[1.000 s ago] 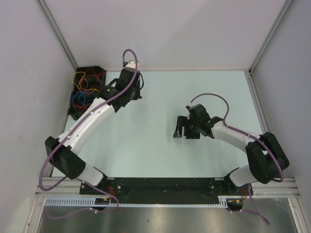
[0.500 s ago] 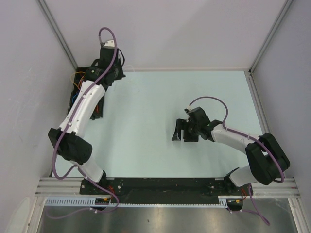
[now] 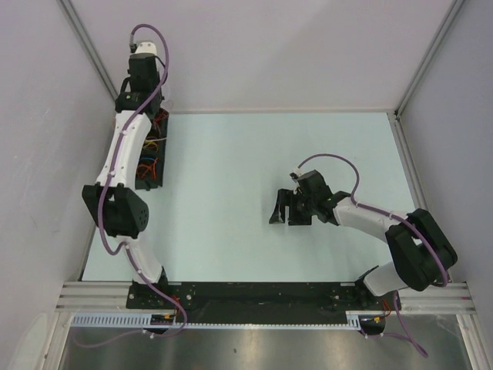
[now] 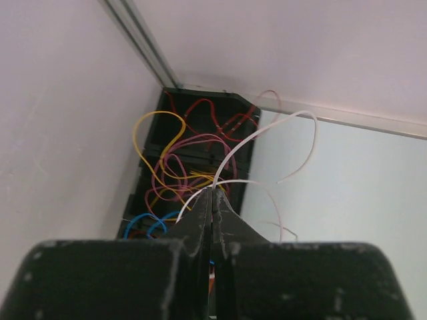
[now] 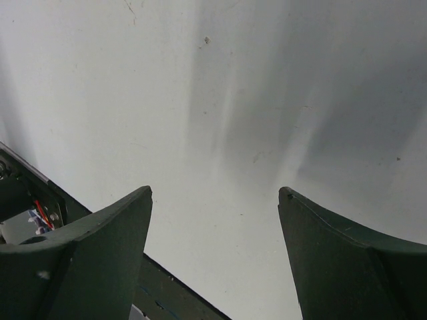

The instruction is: Untangle the cables

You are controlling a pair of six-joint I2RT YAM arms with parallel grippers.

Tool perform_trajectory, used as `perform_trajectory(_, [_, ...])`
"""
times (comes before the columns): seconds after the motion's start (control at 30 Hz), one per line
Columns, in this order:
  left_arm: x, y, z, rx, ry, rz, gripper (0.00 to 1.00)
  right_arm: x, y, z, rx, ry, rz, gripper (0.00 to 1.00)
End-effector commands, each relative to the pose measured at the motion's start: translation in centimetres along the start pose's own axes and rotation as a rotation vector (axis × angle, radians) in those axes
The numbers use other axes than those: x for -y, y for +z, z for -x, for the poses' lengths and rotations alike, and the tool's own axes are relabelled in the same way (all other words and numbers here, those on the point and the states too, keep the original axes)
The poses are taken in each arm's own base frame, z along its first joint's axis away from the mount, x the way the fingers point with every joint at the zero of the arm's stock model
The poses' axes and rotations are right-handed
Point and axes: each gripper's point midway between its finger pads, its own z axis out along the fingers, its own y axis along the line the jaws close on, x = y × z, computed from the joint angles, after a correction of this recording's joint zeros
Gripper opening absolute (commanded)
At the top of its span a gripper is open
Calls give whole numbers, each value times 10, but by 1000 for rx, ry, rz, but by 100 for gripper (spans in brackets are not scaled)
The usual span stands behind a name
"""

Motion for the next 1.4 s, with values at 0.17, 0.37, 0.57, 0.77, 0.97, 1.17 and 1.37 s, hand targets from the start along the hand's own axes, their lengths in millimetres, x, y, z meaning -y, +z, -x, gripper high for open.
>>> perform_trajectory(0.17, [-71,59,22,127,104,207,0,-14,8,3,1,-9,79,81])
perform_trajectory(0.37, [-99,75,15,129,117,345,0,-12,15,-1,-20,-3,84,81])
perform_trajectory(0.57, [-124,83,1,108,58,384,0,-10,20,-3,-35,3,88,81])
perform_trajectory(0.77, [-135,101,-32,61,9,426,0,-12,25,-6,-52,20,108,81])
perform_trajectory(0.97, [-148,98,-21,61,-136,395,0,-7,26,-8,-61,21,89,81])
perform_trajectory(1.17, [-162,65,40,193,-251,385,0,-11,34,-10,-78,44,113,81])
perform_trajectory(1.37, [-158,54,57,230,-331,318,0,-16,39,-10,-81,39,131,80])
